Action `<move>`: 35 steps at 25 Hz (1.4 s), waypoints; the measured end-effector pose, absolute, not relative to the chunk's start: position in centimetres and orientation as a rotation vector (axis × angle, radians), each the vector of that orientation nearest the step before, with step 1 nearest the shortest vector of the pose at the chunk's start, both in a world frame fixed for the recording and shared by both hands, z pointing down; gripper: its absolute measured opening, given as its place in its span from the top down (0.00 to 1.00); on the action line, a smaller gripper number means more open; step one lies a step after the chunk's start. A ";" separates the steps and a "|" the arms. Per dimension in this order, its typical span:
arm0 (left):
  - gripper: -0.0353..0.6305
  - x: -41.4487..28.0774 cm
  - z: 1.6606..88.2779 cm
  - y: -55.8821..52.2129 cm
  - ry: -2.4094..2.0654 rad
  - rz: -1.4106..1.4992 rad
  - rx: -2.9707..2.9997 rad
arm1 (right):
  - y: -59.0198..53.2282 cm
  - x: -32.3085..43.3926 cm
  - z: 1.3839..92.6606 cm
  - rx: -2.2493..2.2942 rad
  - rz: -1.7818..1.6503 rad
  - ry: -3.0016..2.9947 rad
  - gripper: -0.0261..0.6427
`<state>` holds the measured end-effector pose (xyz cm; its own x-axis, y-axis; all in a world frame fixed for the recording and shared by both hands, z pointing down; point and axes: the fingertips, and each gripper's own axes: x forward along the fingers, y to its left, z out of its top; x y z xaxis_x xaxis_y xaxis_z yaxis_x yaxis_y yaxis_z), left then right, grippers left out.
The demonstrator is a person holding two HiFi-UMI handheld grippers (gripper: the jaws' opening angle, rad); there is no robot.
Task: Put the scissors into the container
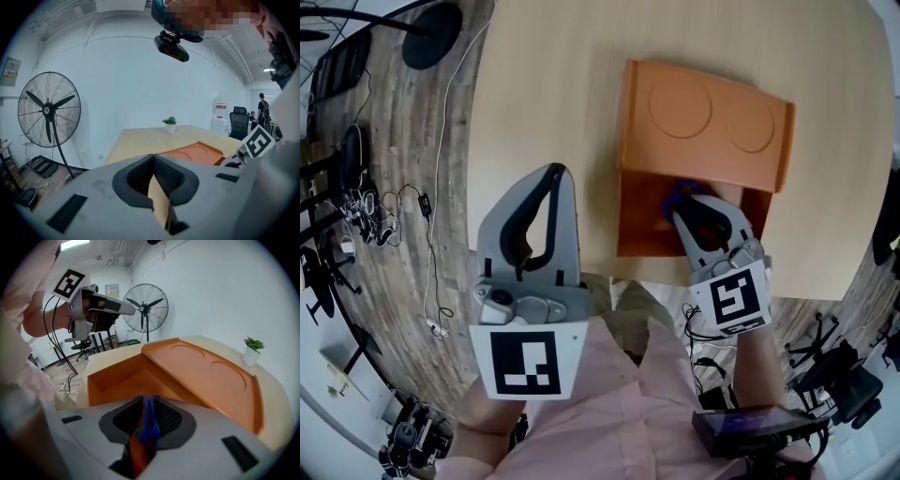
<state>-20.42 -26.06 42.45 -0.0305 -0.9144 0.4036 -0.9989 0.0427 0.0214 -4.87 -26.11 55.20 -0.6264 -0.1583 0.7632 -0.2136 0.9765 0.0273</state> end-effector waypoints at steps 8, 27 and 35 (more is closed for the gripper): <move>0.93 -19.9 41.3 -25.4 -2.042 0.383 1.963 | -26.7 -4.7 53.9 0.383 0.102 -2.321 0.84; 0.93 -11.4 22.5 -21.9 -2.273 0.131 2.304 | -26.9 0.7 26.9 1.088 -0.036 -2.867 0.96; 0.93 -7.5 17.1 -19.5 -2.298 0.077 2.390 | -24.6 4.5 19.3 1.267 -0.236 -2.847 0.96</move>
